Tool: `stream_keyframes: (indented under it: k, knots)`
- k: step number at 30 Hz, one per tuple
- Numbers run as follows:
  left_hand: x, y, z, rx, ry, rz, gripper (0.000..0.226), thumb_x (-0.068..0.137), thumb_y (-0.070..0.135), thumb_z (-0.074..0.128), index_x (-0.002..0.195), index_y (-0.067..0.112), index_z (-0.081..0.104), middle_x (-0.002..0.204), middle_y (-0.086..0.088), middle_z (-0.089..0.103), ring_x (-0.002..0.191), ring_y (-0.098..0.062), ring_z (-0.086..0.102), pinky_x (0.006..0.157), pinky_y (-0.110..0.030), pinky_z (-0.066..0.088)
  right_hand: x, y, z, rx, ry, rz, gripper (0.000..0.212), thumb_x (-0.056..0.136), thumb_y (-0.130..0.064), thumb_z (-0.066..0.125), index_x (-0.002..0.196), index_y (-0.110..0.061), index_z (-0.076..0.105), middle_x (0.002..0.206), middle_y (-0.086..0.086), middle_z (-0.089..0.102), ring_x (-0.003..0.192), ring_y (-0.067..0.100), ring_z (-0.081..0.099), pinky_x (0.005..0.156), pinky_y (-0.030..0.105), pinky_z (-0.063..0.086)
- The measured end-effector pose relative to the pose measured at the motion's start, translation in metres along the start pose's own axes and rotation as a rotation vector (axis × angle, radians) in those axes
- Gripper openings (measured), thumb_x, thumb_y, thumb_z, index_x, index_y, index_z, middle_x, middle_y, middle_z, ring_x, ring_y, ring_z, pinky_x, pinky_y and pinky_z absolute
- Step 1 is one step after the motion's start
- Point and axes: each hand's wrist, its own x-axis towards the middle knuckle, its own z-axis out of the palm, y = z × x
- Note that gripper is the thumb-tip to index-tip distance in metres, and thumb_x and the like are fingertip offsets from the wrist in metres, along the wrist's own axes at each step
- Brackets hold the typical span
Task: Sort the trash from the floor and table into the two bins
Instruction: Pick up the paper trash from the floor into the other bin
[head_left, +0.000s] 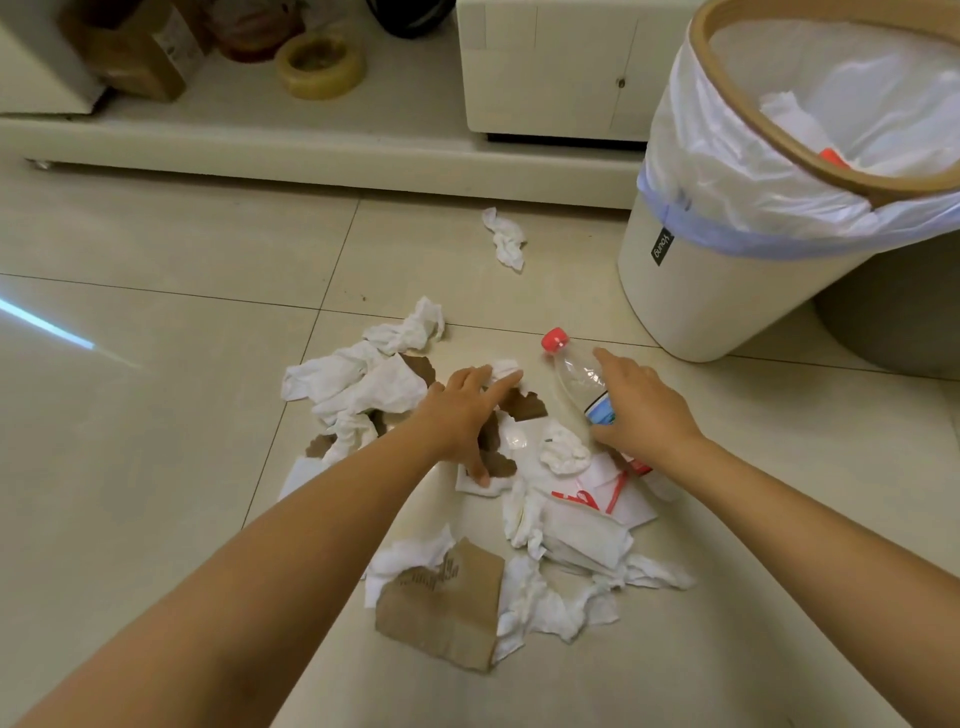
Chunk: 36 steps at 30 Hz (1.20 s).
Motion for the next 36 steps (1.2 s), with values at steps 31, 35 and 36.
stream_keyframes:
  k: [31, 35, 36]
  knots:
    - [-0.024, 0.010, -0.099, -0.755, 0.477, 0.038, 0.029, 0.073, 0.018, 0.077, 0.100, 0.023, 0.066, 0.085, 0.003, 0.066, 0.079, -0.014, 0.062, 0.072, -0.034, 0.056, -0.024, -0.012, 0.013, -0.015, -0.077, -0.007, 0.090, 0.079, -0.035, 0.066, 0.148, -0.029, 0.008, 0.130, 0.003, 0.045, 0.107, 0.025, 0.051, 0.076, 0.034, 0.046]
    - [-0.018, 0.036, -0.151, -0.891, 0.529, 0.111, 0.035, 0.073, 0.016, 0.079, 0.105, 0.018, 0.064, 0.090, -0.002, 0.067, 0.081, -0.018, 0.064, 0.064, -0.028, 0.057, -0.025, -0.017, 0.005, -0.061, -0.050, -0.049, 0.086, 0.080, -0.028, 0.062, 0.149, -0.024, 0.011, 0.147, 0.010, 0.031, 0.126, 0.031, 0.041, 0.096, 0.040, 0.043]
    - [-0.016, 0.044, -0.163, -0.932, 0.533, 0.127, 0.038, 0.073, 0.016, 0.079, 0.108, 0.016, 0.063, 0.092, -0.003, 0.067, 0.082, -0.017, 0.065, 0.061, -0.025, 0.057, -0.025, -0.020, 0.003, -0.116, 0.009, -0.143, 0.084, 0.080, -0.025, 0.062, 0.149, -0.022, 0.014, 0.151, 0.012, 0.026, 0.132, 0.033, 0.036, 0.103, 0.041, 0.038]
